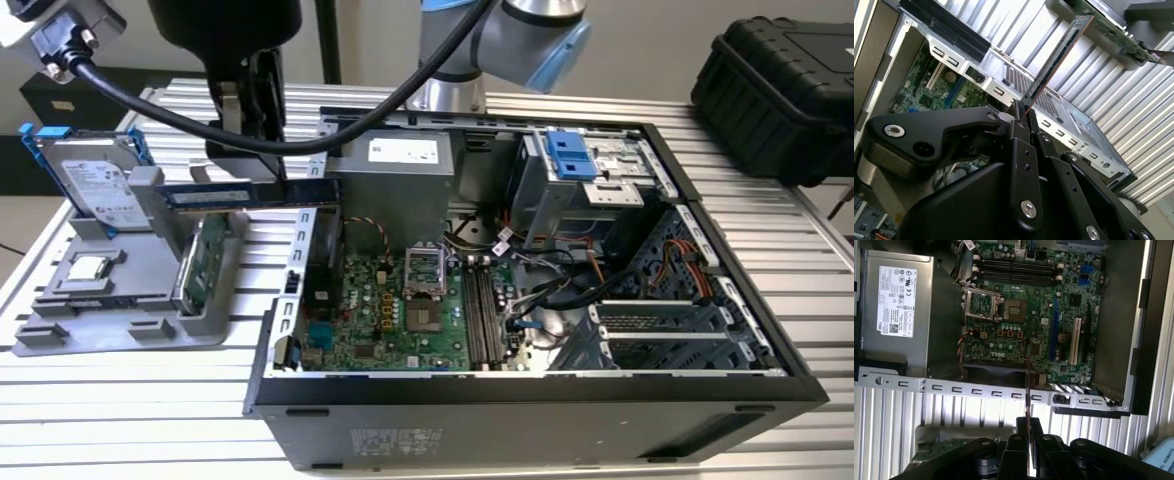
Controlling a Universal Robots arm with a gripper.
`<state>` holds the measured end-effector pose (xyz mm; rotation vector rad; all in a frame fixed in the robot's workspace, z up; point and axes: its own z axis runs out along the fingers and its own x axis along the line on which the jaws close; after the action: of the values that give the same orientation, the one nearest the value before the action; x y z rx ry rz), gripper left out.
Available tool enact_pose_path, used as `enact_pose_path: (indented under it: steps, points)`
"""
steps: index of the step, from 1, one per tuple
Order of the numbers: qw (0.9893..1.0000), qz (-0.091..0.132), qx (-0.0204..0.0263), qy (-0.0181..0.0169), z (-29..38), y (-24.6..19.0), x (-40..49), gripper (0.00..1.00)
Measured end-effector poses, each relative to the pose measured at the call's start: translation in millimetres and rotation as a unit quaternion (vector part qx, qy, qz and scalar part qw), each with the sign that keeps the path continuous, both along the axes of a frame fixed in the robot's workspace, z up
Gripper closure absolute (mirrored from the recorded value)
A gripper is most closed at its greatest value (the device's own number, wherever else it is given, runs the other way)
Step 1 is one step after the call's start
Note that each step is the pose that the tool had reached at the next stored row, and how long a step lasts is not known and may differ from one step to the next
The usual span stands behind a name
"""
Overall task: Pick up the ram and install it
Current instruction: 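Pick up the ram and move it above insertion slot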
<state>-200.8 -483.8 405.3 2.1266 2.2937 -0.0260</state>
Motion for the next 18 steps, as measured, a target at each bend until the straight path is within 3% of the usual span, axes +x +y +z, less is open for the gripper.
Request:
enact_pose_path:
  steps: [18]
  points:
    - [1.0000,0.000,0.0000,0.0000,0.0,0.0,14.3,1.00]
